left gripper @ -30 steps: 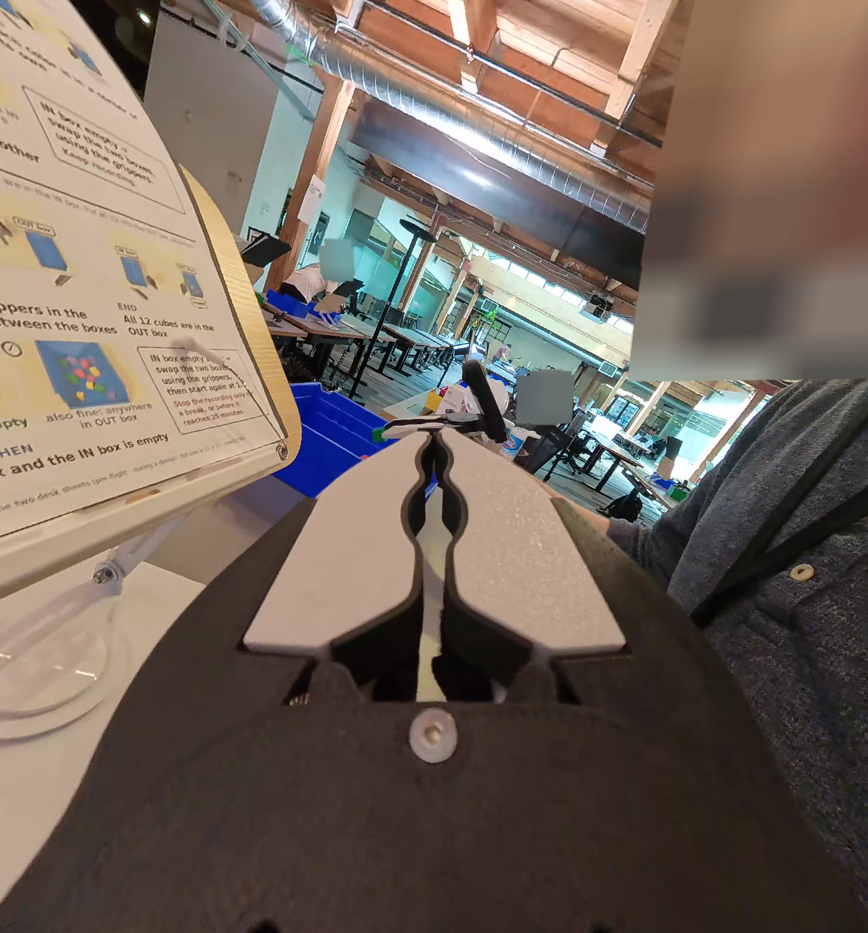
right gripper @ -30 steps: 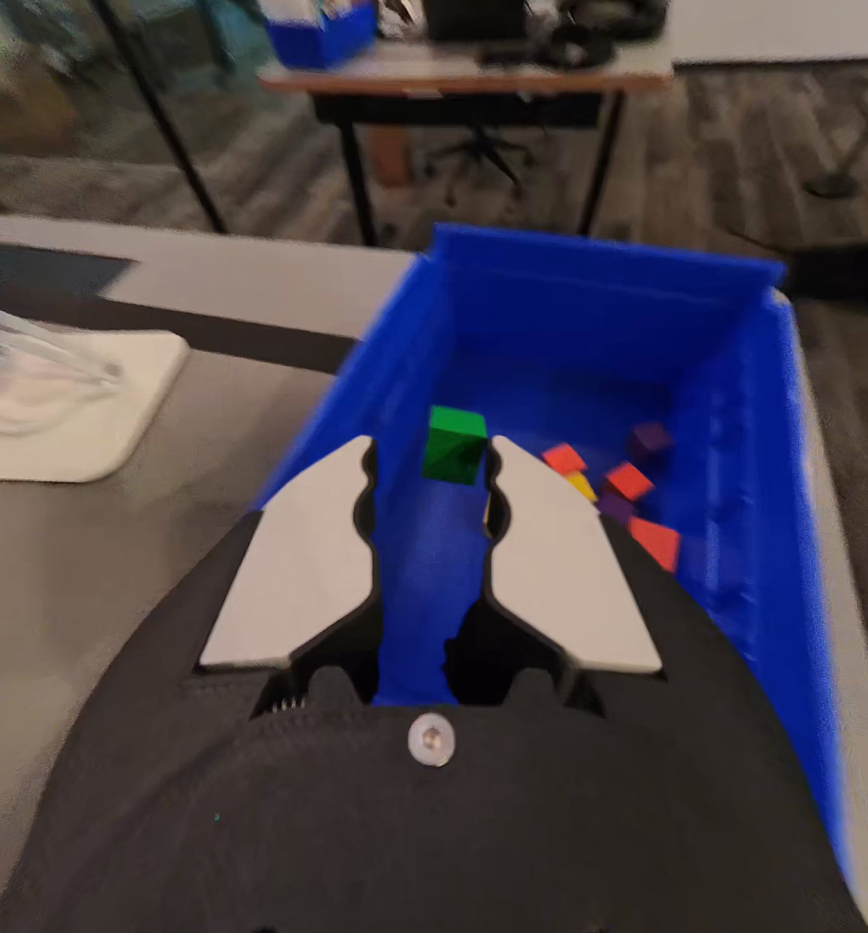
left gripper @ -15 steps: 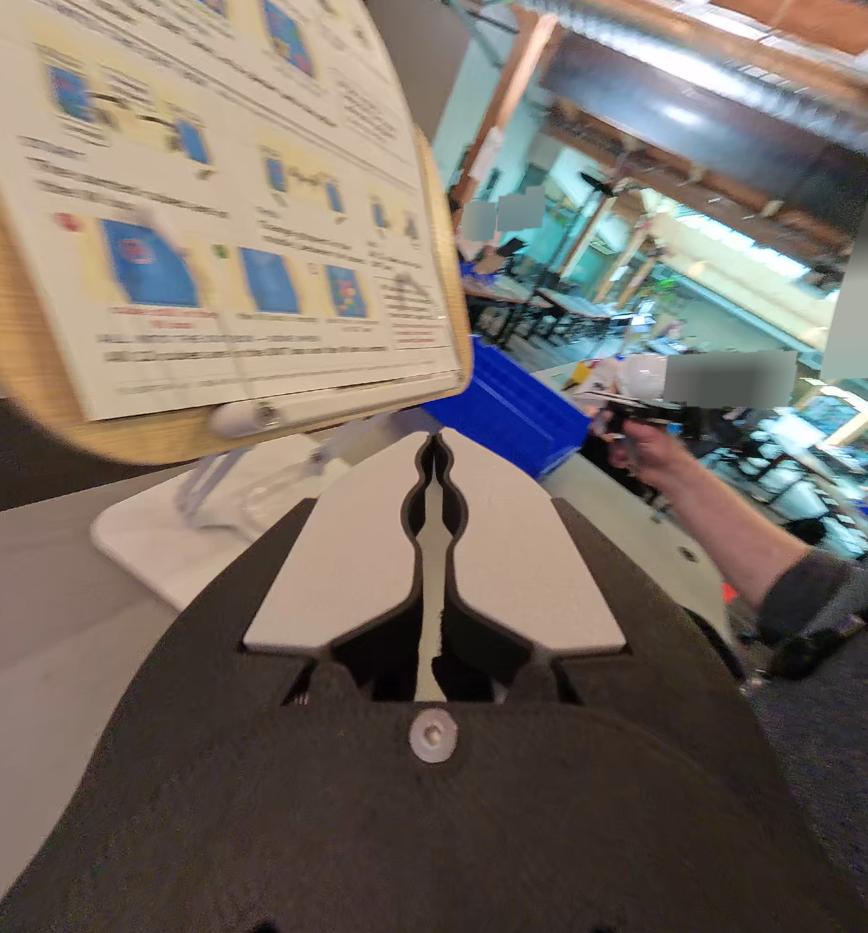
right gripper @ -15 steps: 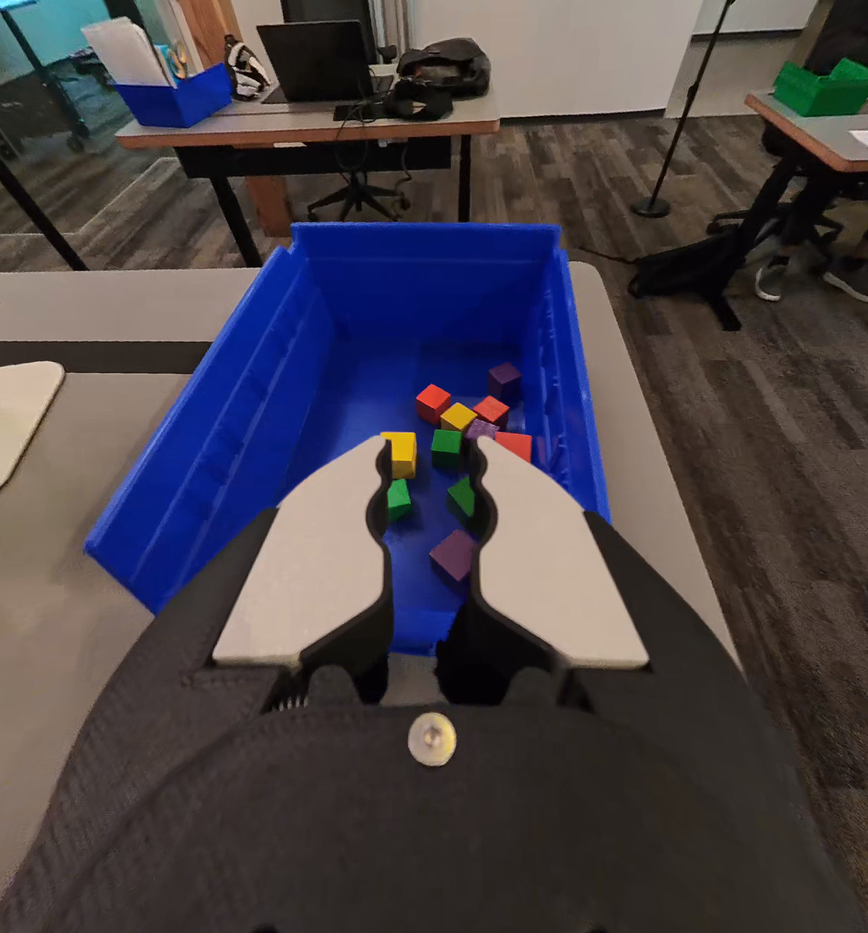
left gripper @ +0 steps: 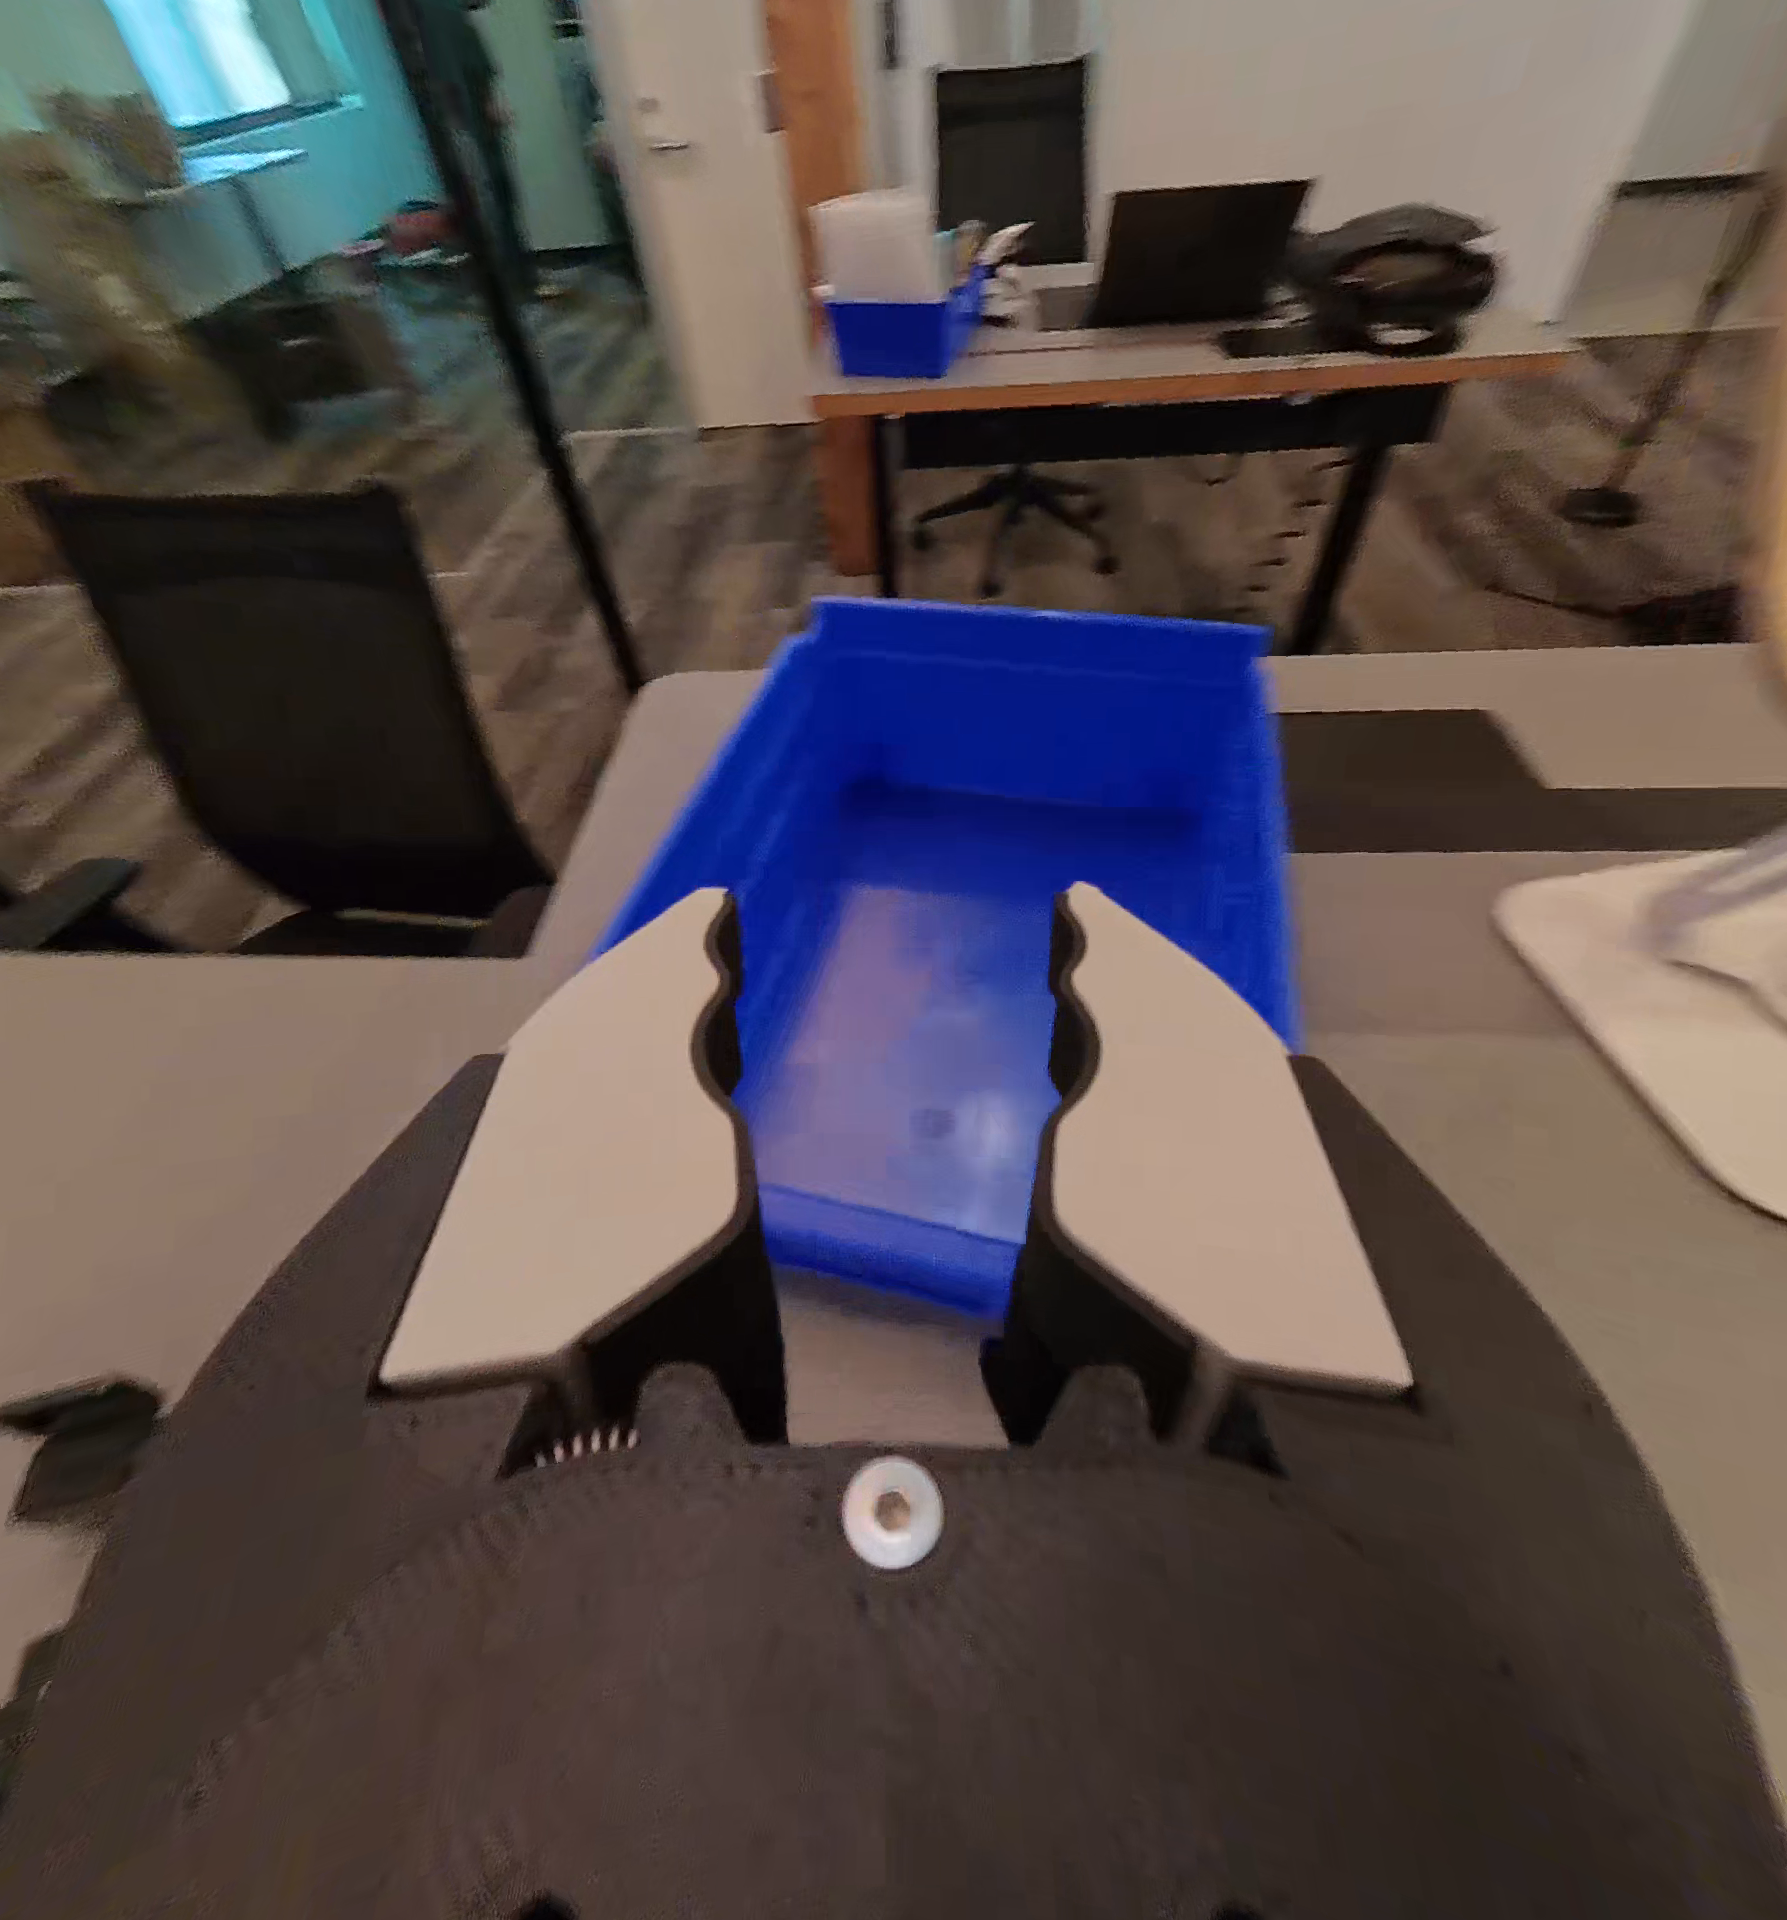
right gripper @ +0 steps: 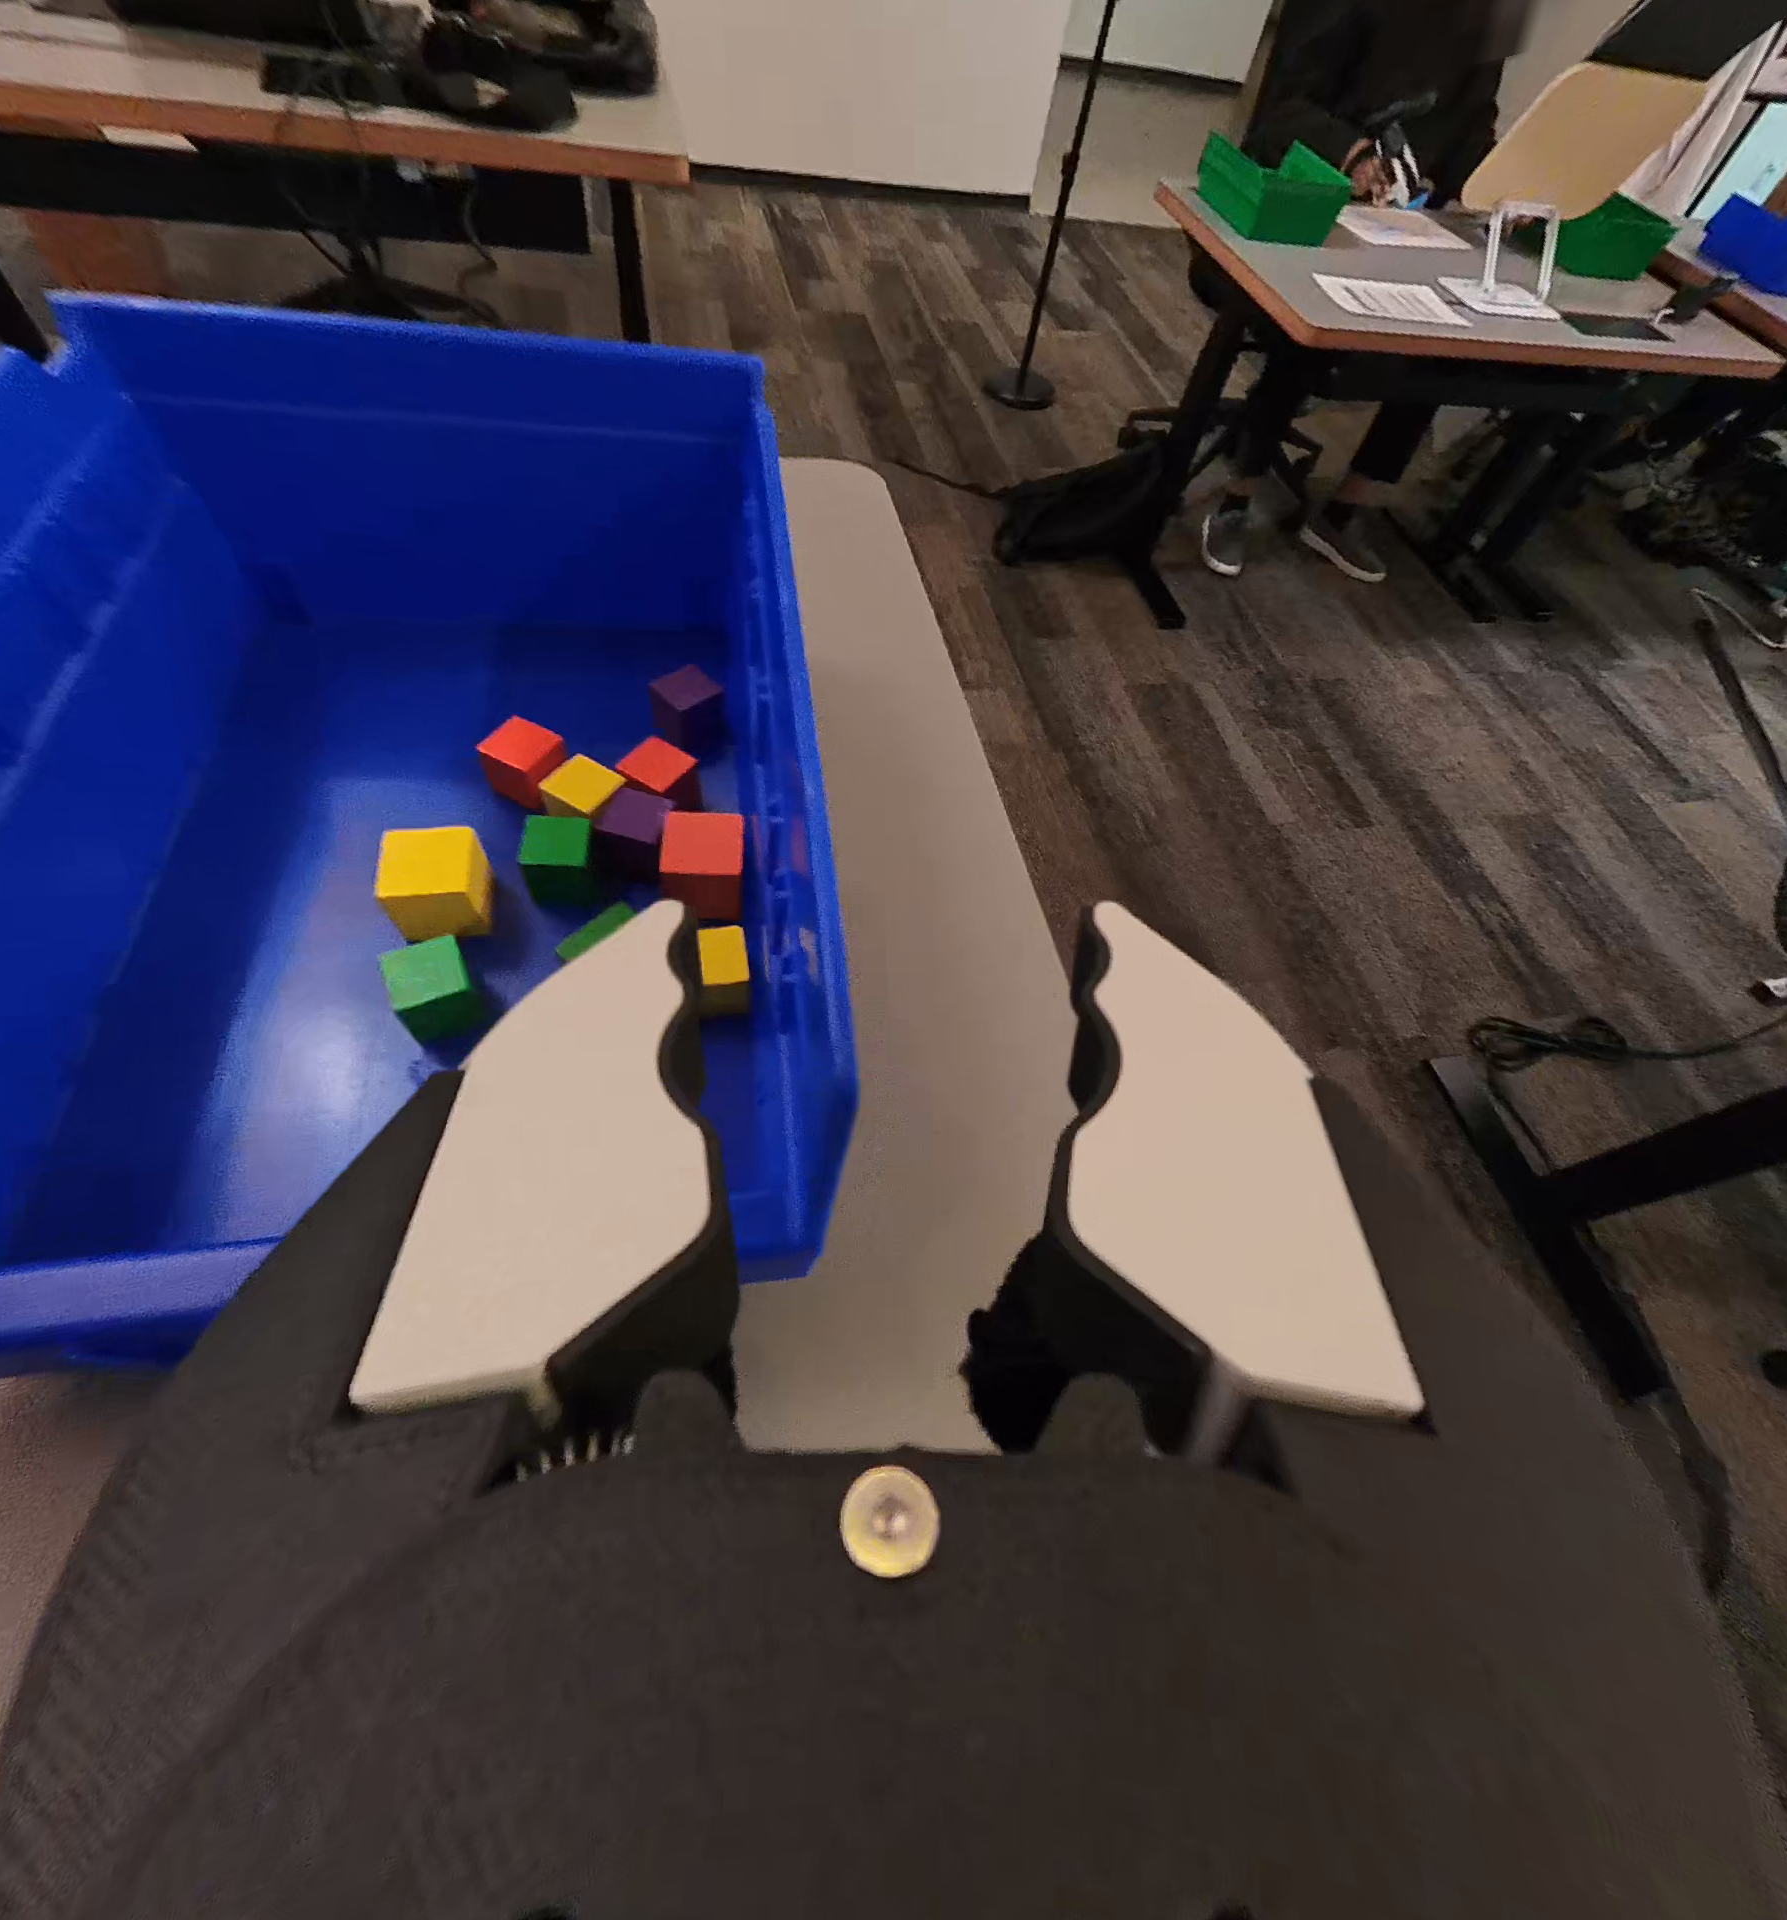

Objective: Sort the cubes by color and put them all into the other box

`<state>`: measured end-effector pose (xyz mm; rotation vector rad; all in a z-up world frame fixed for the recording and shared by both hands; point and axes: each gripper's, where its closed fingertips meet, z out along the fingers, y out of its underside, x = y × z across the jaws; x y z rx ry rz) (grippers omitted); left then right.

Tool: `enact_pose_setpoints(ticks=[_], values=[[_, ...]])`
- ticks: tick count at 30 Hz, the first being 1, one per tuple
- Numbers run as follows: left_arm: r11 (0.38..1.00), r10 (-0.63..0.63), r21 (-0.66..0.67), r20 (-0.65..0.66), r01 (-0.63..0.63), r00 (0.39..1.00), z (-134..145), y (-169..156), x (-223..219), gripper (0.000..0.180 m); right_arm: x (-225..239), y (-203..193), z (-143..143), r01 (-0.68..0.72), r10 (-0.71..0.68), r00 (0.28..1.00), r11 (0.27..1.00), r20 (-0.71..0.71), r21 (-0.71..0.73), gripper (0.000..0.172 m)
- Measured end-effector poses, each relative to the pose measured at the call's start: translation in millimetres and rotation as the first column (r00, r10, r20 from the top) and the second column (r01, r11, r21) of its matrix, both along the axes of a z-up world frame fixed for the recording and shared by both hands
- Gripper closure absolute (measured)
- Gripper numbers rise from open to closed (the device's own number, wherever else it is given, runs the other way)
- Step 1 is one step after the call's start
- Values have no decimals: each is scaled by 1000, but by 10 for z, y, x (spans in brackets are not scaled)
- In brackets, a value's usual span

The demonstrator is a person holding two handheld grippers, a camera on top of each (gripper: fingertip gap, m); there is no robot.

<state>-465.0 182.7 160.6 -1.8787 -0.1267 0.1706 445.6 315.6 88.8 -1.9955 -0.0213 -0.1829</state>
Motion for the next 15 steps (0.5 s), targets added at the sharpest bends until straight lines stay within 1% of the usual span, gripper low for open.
enact_pose_setpoints(ticks=[1,3,5,7,10,13,15], values=[[999,49,-6,-1,-49,999,-52,-44,-203,116,27,10,-30,2,-2,1000,1000,13,-8,102],[993,110,-46,16,-109,994,-214,-89,-543,101,55,33,-102,2,-1,1000,1000,17,-27,101],[983,160,-92,4,-159,987,-382,-110,-852,98,63,58,-185,0,0,1000,999,-4,-50,101],[976,176,-131,15,-173,984,-568,-88,-1099,98,85,76,-251,4,-4,1000,997,0,-71,104],[968,164,-197,38,-153,986,-819,-1,-1365,92,46,132,-327,-20,18,999,997,-31,-78,113],[970,103,-236,153,-65,983,-1013,152,-1425,95,-76,181,-465,-82,71,994,986,-79,-143,115],[963,62,-268,232,3,971,-1154,245,-1390,107,-103,212,-512,-88,78,995,983,-67,-163,121]])
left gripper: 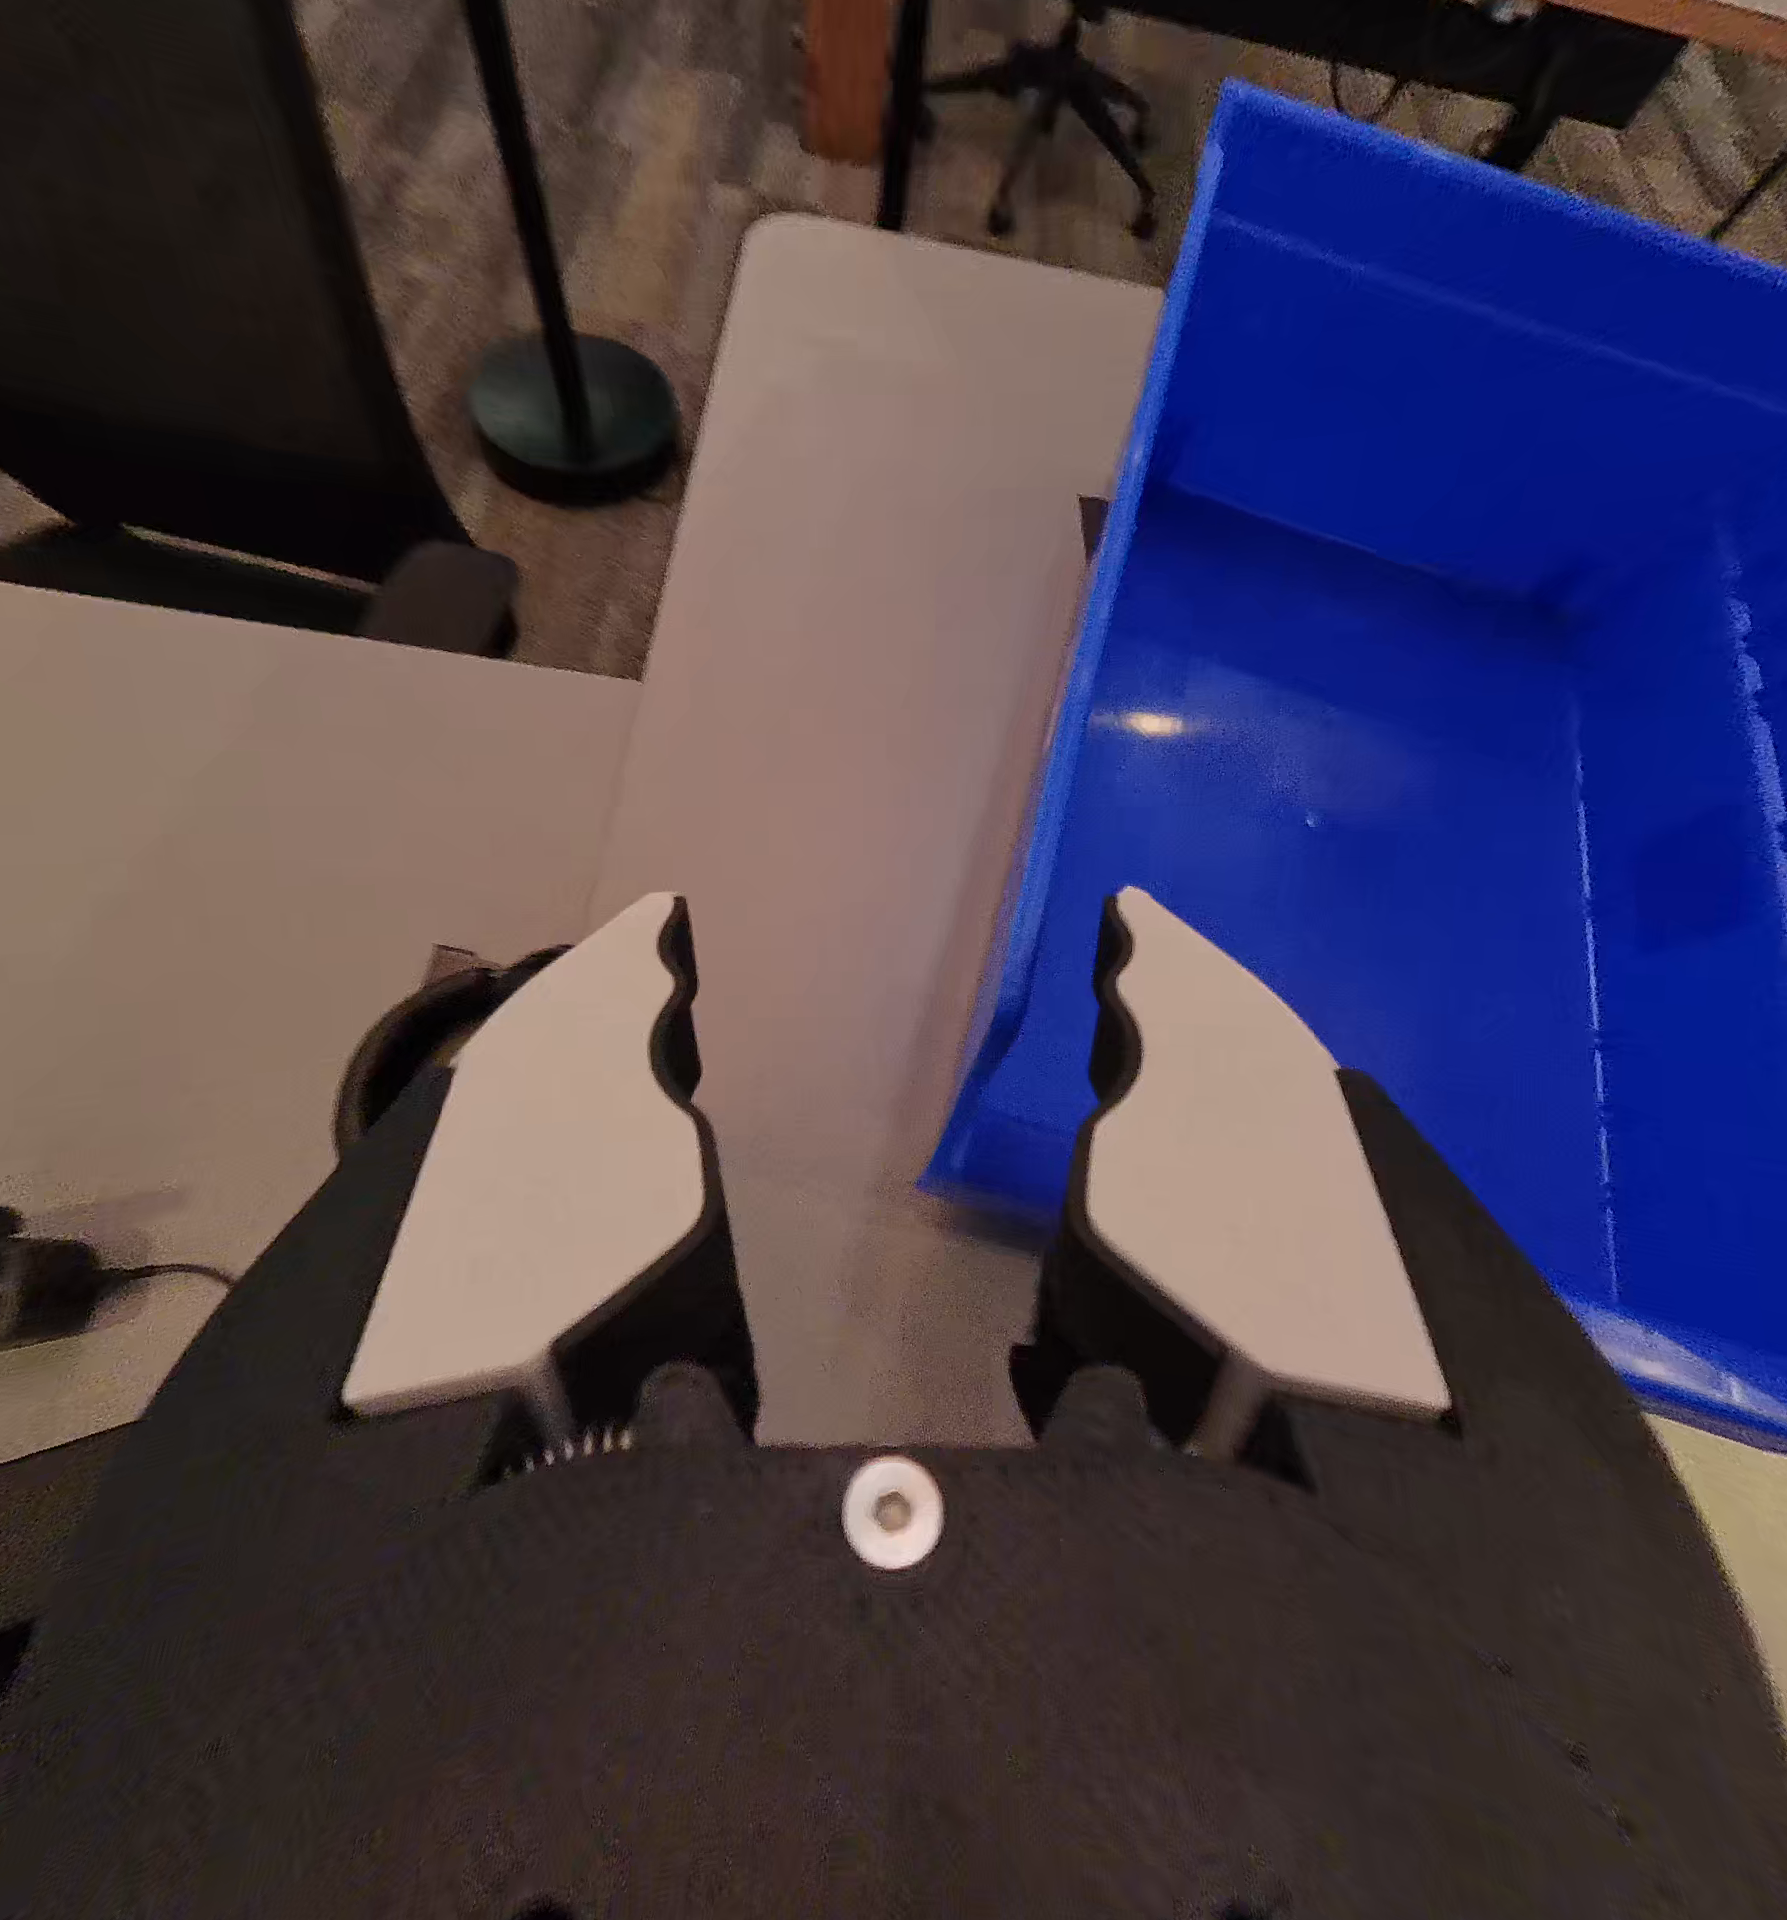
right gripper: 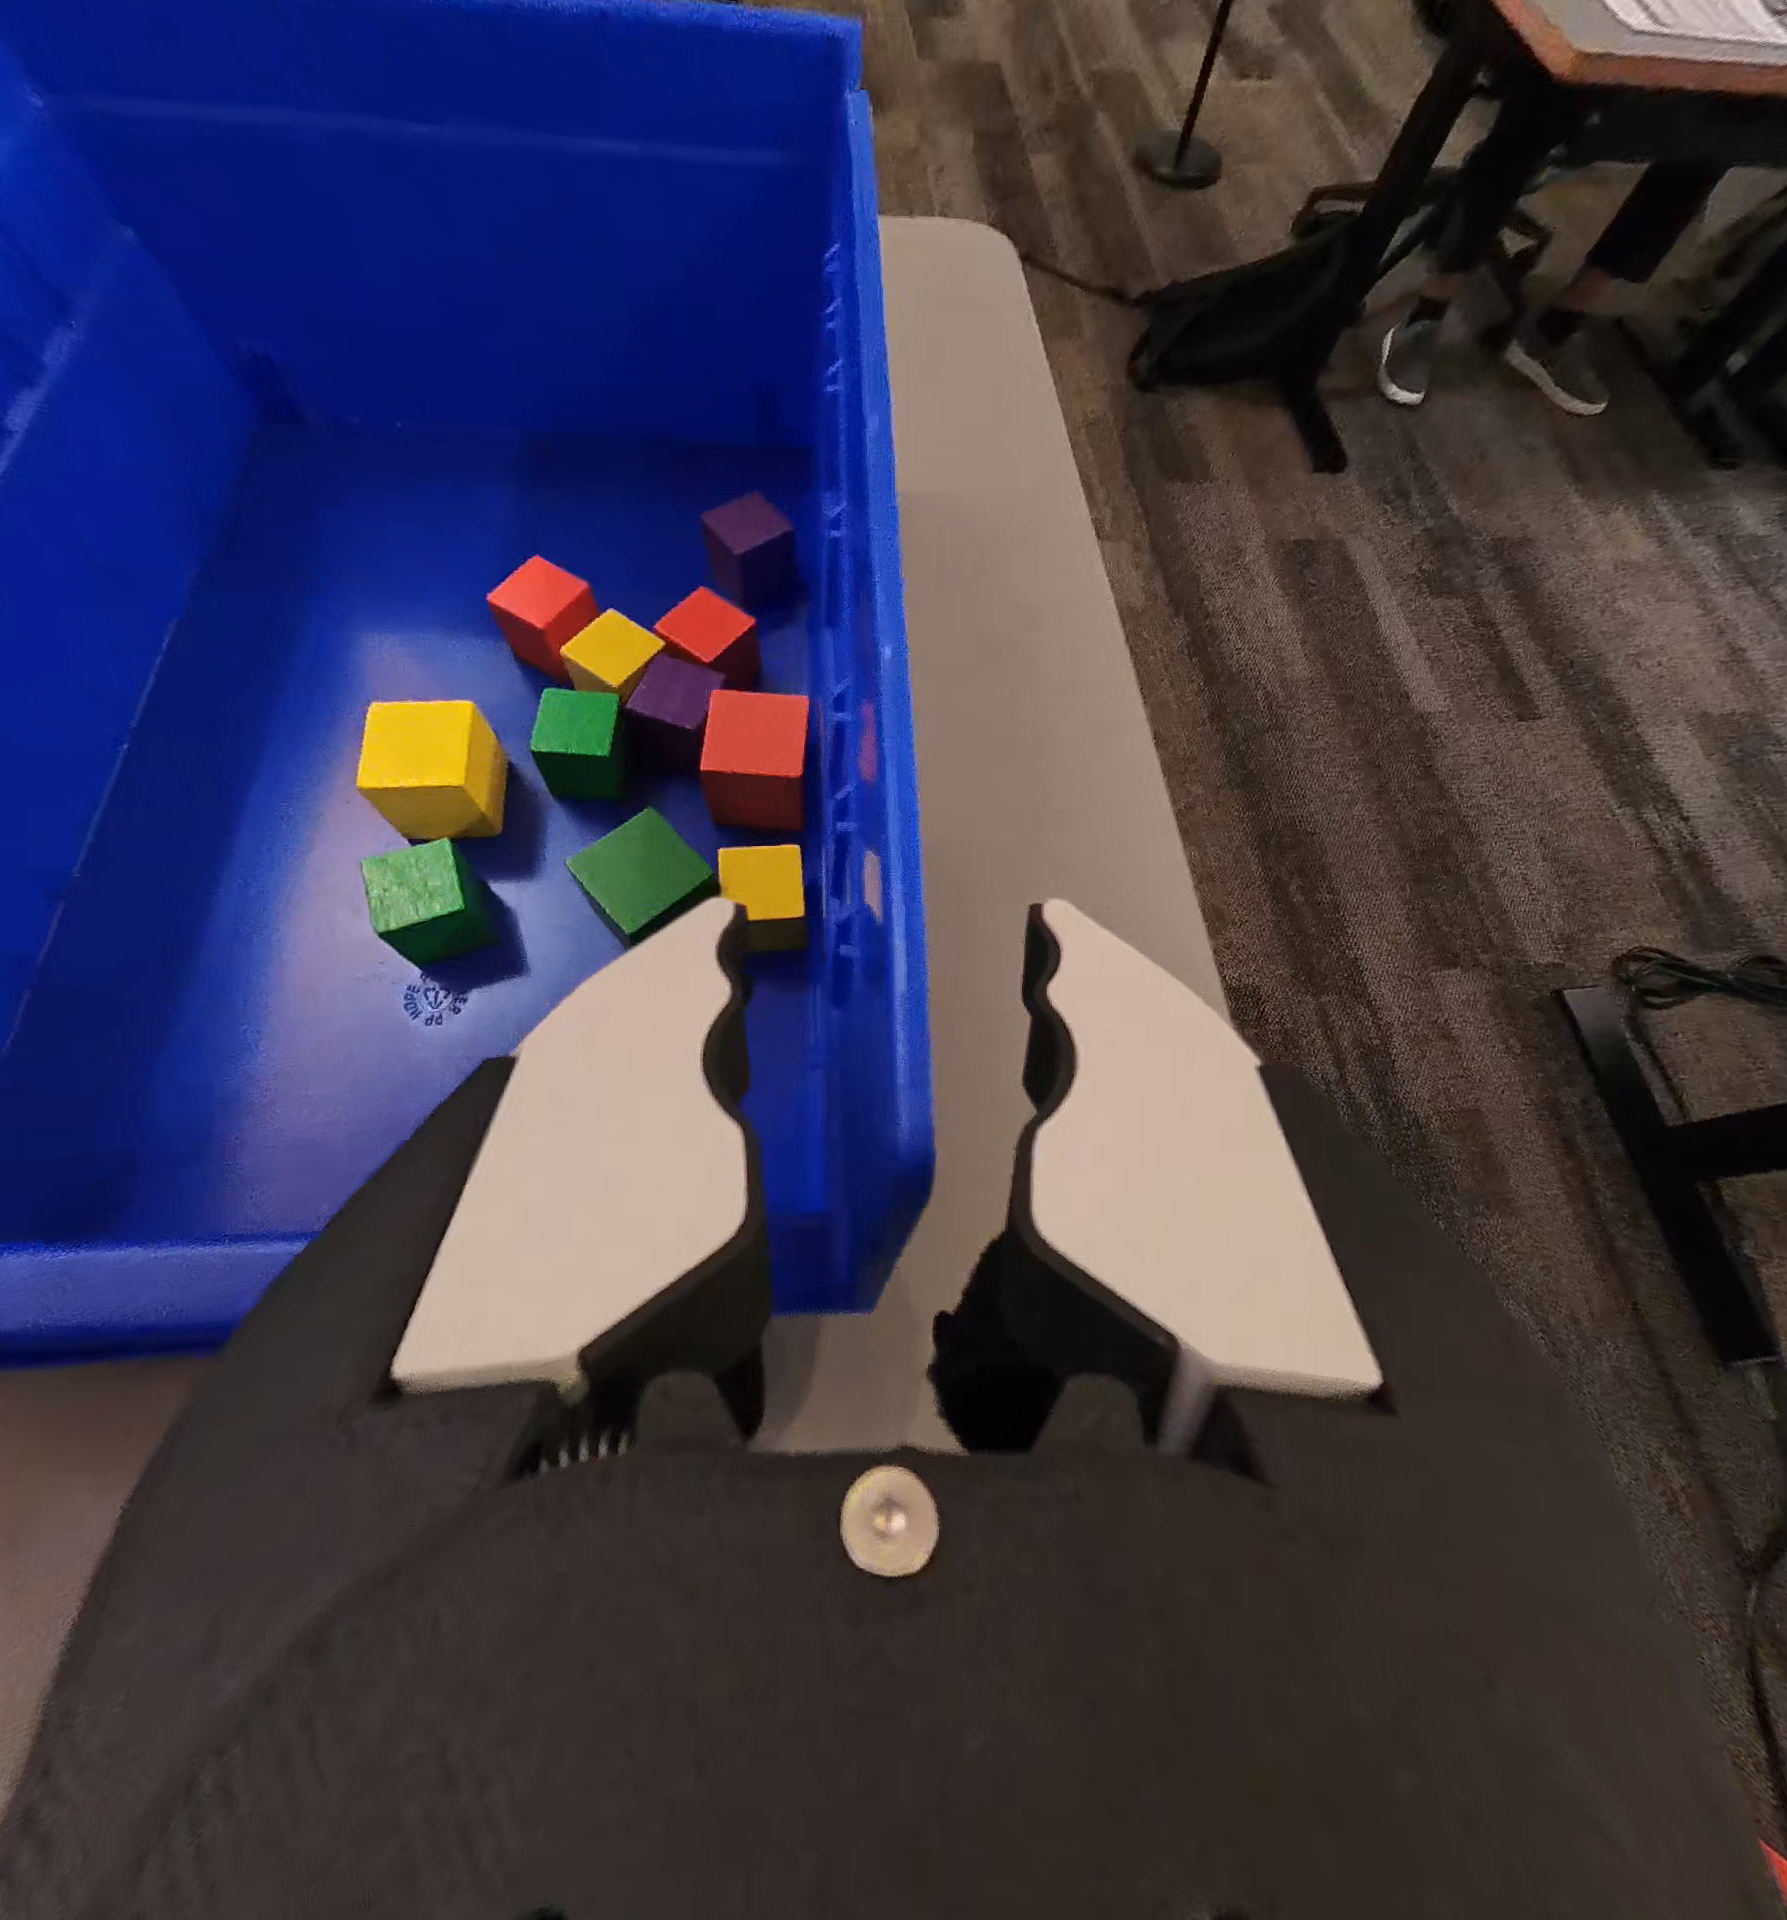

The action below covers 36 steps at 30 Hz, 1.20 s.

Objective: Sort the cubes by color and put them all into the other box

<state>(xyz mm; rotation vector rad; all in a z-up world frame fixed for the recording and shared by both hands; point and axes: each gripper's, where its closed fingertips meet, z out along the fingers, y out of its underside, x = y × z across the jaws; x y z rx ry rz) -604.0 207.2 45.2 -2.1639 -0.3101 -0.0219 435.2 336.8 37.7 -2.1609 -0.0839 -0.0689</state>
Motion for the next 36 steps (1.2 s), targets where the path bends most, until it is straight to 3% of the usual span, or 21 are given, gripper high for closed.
enact_pose_setpoints(ticks=[5,7,9,11,18,20,21,24,29,36], values=[[992,-93,-89,28,95,995,-265,132,159,127,-56,64,-63,-3,3,1000,1000,-1,-21,134],[989,-118,-85,54,122,992,-313,149,282,152,-34,63,-68,7,-7,1000,1000,0,-27,146],[991,-98,-88,48,101,994,-361,131,326,156,-54,51,-74,-6,6,1000,999,-8,-34,155],[992,-102,-72,52,105,993,-373,93,397,173,-89,36,-75,-26,26,1000,999,-7,-36,157],[988,-147,-50,44,149,988,-375,-72,855,174,-233,-35,-77,-74,74,997,997,-19,-32,164],[994,-104,-20,44,105,994,-351,-64,830,149,-237,-36,-69,-67,67,998,998,-3,-20,164],[995,-100,-19,79,102,992,-373,-49,834,146,-237,-31,-64,-63,63,998,998,-12,-14,163],[991,-130,21,222,129,966,-387,42,895,165,-246,-22,-66,-65,64,997,998,-30,-14,164],[994,-105,-11,167,108,980,-396,82,843,176,-259,-21,-68,-75,73,994,997,-86,-12,165],[995,-86,-27,194,93,977,-323,-56,919,176,-281,-111,-36,-103,97,990,993,-101,-54,166]])
